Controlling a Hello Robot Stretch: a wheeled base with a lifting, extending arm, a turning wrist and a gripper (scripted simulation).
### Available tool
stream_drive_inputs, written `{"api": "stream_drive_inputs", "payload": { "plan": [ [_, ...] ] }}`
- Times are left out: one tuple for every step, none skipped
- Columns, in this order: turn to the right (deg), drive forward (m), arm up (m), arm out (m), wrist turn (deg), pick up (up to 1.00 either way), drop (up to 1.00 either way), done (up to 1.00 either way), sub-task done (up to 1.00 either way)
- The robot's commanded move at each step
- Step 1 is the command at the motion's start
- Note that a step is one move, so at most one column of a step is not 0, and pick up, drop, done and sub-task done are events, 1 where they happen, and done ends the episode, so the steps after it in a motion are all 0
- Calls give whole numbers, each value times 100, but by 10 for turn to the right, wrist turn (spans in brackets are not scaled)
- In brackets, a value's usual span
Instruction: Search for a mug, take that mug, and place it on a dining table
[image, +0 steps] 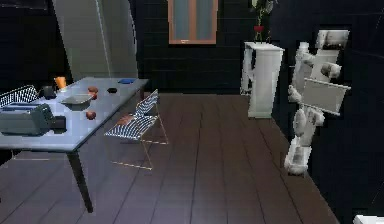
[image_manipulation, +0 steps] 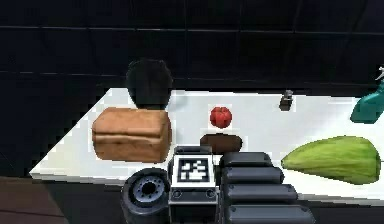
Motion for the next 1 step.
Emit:
{"api": "stream_drive_inputs", "payload": {
  "plan": [
    [0,100,0,0,0,0,0,0,0]
  ]
}}
